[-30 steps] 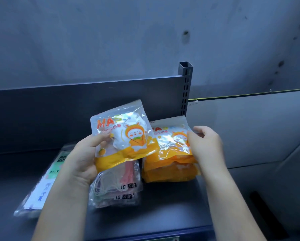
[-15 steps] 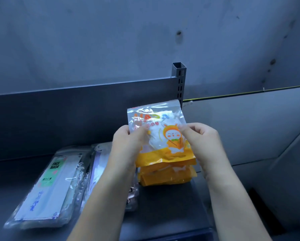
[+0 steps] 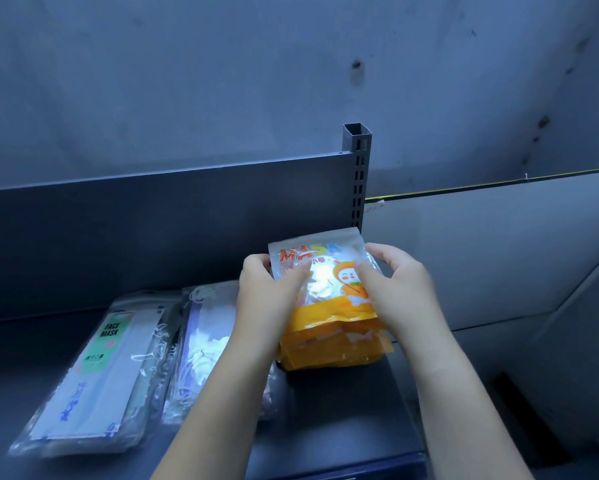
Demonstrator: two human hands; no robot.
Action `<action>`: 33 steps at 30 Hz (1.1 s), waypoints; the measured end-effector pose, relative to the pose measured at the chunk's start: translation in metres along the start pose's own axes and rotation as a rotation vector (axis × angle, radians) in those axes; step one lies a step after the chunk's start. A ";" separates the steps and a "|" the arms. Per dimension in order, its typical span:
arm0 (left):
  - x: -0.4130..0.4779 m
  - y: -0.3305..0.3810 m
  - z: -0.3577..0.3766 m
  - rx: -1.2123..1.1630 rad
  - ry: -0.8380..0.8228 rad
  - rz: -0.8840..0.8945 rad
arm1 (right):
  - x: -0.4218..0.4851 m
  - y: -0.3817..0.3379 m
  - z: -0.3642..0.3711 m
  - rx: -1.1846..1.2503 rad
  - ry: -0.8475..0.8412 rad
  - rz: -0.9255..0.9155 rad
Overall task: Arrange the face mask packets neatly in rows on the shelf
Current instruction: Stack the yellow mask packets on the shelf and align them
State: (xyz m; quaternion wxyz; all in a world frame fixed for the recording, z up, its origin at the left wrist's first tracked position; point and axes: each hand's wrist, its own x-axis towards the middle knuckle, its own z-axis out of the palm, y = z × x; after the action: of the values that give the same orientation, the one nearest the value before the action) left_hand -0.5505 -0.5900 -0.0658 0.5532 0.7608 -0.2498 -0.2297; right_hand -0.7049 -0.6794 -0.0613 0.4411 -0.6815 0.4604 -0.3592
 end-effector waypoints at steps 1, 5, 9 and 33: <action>-0.001 0.002 -0.002 0.039 0.010 0.028 | -0.002 -0.003 -0.001 -0.081 0.012 -0.043; -0.004 0.004 -0.015 0.462 0.093 0.213 | -0.011 -0.011 0.005 -0.549 0.126 -0.273; -0.008 0.006 -0.035 0.880 0.081 0.496 | -0.021 -0.025 0.025 -0.635 0.061 -0.397; 0.029 -0.115 -0.312 0.663 -0.207 0.189 | -0.162 -0.107 0.303 -0.184 -0.078 0.039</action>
State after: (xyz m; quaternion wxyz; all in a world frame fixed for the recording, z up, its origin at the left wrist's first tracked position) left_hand -0.3180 -0.3513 -0.0894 0.2669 0.8452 -0.4346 -0.1597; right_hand -0.4516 -0.4245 -0.0820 0.4011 -0.7236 0.4870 -0.2798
